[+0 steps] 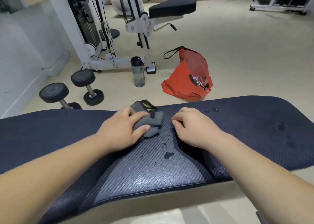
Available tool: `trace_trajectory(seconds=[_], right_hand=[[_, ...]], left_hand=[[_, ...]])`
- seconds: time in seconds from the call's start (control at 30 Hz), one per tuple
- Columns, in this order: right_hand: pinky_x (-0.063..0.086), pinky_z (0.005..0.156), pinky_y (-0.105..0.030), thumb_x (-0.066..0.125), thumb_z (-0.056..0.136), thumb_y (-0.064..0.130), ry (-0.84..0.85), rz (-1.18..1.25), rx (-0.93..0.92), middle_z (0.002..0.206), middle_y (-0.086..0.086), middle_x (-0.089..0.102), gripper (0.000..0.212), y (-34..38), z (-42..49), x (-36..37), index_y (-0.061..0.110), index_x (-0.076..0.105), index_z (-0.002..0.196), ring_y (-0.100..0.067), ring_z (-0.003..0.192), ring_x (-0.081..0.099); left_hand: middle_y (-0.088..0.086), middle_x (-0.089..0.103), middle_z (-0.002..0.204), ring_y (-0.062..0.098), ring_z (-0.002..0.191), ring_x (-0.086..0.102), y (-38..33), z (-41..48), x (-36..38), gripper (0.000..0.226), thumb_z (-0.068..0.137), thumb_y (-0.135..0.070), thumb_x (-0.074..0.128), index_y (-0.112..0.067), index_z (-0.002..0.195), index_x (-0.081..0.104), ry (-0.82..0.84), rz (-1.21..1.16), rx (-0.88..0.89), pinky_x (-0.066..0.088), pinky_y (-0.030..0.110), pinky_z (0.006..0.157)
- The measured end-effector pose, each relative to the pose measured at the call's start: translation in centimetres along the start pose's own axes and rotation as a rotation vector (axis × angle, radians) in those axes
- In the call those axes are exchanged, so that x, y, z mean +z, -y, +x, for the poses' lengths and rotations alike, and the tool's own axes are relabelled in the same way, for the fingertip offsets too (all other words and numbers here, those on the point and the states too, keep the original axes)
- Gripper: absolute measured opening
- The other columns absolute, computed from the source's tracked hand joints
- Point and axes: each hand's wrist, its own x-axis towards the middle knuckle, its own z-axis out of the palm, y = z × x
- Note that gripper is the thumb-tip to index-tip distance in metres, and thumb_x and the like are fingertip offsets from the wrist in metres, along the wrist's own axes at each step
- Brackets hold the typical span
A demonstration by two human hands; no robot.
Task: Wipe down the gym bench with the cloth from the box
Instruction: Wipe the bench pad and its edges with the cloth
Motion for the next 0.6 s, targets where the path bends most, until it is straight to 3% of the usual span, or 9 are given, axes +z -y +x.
trace_trajectory(seconds=[0.1, 0.17, 0.23, 0.33, 0.4, 0.53, 0.6], right_hand=[[0.051, 0.097, -0.047, 0.047, 0.103, 0.034, 0.069, -0.044, -0.008, 0.127, 0.003, 0.056, 0.032, 0.1, 0.2, 0.4, 0.023, 0.074, 0.117, -0.021, 0.124, 0.046], [0.050, 0.099, -0.047, 0.047, 0.103, 0.034, 0.080, -0.039, -0.003, 0.128, 0.003, 0.056, 0.032, 0.0, 0.4, 0.5, 0.023, 0.074, 0.118, -0.022, 0.125, 0.045], [0.050, 0.100, -0.048, 0.048, 0.102, 0.033, 0.070, -0.021, -0.001, 0.124, 0.003, 0.058, 0.031, -0.1, 0.5, 0.4, 0.022, 0.075, 0.113, -0.022, 0.123, 0.047], [0.051, 0.098, -0.047, 0.050, 0.101, 0.030, -0.003, 0.062, 0.008, 0.114, 0.002, 0.063, 0.028, -0.4, 0.6, 0.3, 0.023, 0.075, 0.109, -0.023, 0.118, 0.054], [0.050, 0.101, -0.045, 0.052, 0.101, 0.029, -0.051, 0.120, 0.027, 0.116, 0.001, 0.067, 0.027, -0.4, 0.5, -0.1, 0.023, 0.075, 0.113, -0.023, 0.119, 0.059], [0.050, 0.103, -0.038, 0.055, 0.100, 0.029, -0.118, 0.227, 0.056, 0.119, 0.006, 0.074, 0.026, -0.7, -0.3, -1.1, 0.024, 0.076, 0.116, -0.017, 0.115, 0.064], [0.052, 0.096, -0.032, 0.057, 0.100, 0.030, -0.147, 0.289, 0.095, 0.111, 0.009, 0.077, 0.024, -1.3, -0.7, -1.8, 0.027, 0.078, 0.111, -0.013, 0.106, 0.067]], left_hand=[[0.005, 0.045, 0.130, 0.035, 0.127, 0.047, 1.1, 3.1, -0.1, 0.053, 0.095, -0.070, 0.035, -0.047, 0.142, 0.044, -0.073, -0.030, -0.302, 0.044, 0.046, 0.103], [0.008, 0.045, 0.127, 0.037, 0.125, 0.047, -0.8, 2.9, 0.6, 0.050, 0.096, -0.066, 0.037, -0.041, 0.138, 0.048, -0.129, -0.045, -0.358, 0.045, 0.047, 0.100], [0.006, 0.044, 0.123, 0.034, 0.119, 0.049, -3.0, 0.0, 1.6, 0.052, 0.095, -0.066, 0.037, -0.040, 0.139, 0.045, -0.154, 0.001, -0.247, 0.048, 0.046, 0.096], [-0.005, 0.040, 0.118, 0.021, 0.112, 0.049, -3.8, -4.5, 1.7, 0.057, 0.091, -0.072, 0.035, -0.047, 0.143, 0.039, -0.087, 0.016, 0.091, 0.053, 0.042, 0.090], [-0.008, 0.040, 0.116, 0.019, 0.115, 0.050, -2.0, -3.5, 0.9, 0.056, 0.091, -0.074, 0.034, -0.050, 0.141, 0.038, 0.001, -0.004, 0.138, 0.053, 0.041, 0.092], [0.003, 0.046, 0.125, 0.033, 0.123, 0.050, -1.6, 0.3, 0.7, 0.051, 0.093, -0.069, 0.039, -0.047, 0.139, 0.044, -0.098, -0.062, -0.245, 0.049, 0.046, 0.100], [0.006, 0.046, 0.125, 0.035, 0.121, 0.051, -4.3, -0.2, 1.6, 0.051, 0.095, -0.066, 0.039, -0.041, 0.138, 0.046, -0.142, -0.048, -0.287, 0.048, 0.046, 0.095]])
